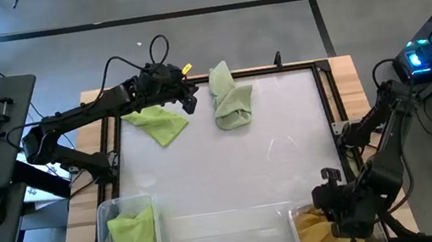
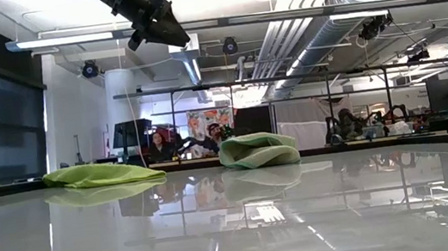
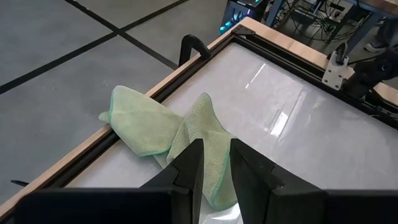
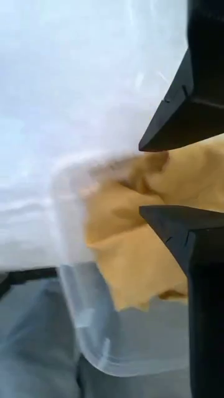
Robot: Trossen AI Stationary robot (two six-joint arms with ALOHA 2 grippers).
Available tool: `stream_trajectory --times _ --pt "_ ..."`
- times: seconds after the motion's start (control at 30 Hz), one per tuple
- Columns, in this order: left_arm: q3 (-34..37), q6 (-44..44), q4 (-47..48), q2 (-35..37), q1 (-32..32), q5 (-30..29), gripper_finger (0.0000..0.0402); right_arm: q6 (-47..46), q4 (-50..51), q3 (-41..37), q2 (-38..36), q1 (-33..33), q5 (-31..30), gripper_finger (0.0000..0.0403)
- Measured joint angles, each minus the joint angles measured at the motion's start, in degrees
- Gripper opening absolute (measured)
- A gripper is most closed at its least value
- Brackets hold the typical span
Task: Sort microfiber towel by color & place in baskets
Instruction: Adjust the right transparent bin to the right side of the table
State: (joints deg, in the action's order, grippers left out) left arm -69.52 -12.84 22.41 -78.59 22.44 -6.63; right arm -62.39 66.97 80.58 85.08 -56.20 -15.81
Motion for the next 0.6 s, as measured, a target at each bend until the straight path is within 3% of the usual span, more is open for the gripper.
stream_trajectory --times 0.2,0.6 --pt "0.0 0.0 0.0 0.0 0.0 0.0 0.0064 2.6 3.7 1.5 -1.2 2.1 -2.5 0.0146" --pt "0.0 0.0 0.0 0.0 0.0 0.0 0.0064 1.2 4.3 -6.4 -9.7 5.6 -2.2 0.0146"
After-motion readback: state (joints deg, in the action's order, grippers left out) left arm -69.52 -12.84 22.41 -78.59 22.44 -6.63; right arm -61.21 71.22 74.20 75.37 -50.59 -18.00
